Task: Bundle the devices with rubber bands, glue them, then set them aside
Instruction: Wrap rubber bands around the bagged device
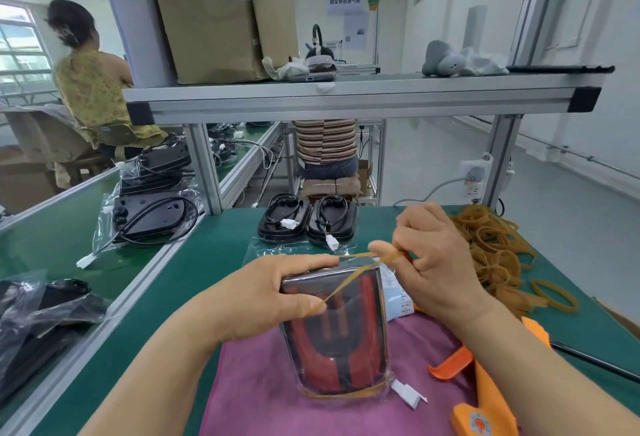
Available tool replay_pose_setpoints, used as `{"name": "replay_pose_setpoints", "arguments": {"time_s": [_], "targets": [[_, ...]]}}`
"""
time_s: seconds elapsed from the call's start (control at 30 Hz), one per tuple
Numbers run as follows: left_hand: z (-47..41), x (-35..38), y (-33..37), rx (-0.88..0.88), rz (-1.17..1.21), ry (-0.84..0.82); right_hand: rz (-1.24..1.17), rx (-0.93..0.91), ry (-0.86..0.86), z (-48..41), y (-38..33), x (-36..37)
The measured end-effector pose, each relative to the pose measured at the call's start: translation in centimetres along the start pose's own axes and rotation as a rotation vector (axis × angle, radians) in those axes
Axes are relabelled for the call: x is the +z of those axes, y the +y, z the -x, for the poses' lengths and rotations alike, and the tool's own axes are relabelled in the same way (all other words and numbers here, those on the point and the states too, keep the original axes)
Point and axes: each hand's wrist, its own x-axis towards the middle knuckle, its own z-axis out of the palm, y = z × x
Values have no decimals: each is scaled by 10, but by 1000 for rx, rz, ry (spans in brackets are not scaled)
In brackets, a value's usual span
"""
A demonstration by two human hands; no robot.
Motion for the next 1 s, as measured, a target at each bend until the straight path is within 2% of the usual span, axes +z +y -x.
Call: {"name": "replay_pose_setpoints", "arguments": {"time_s": [0.23, 0.37, 0.43, 0.53, 0.7, 0.77, 0.87, 1.0], "targets": [[0, -3, -3, 21, 23, -23, -85, 37, 64, 34, -7, -6], [2, 1, -2, 46, -8, -24, -138, 125, -9, 33, -4, 4], [5, 3, -1, 59, -9, 1, -186, 159, -84, 37, -3, 14], [5, 5, -2, 65, -43, 33, -258, 306, -237, 38, 2, 26], [0, 9, 2, 80, -48, 42, -337, 456, -637, 18, 2, 34], [-1, 10, 2, 87, -35, 40, -458, 531, -689, 14, -1, 31], [-6, 14, 0, 77, 19, 44, -469, 539, -700, 15, 3, 23], [-8, 10, -10, 24, 90, 97, -368, 503, -512, 30, 10, 18]]}}
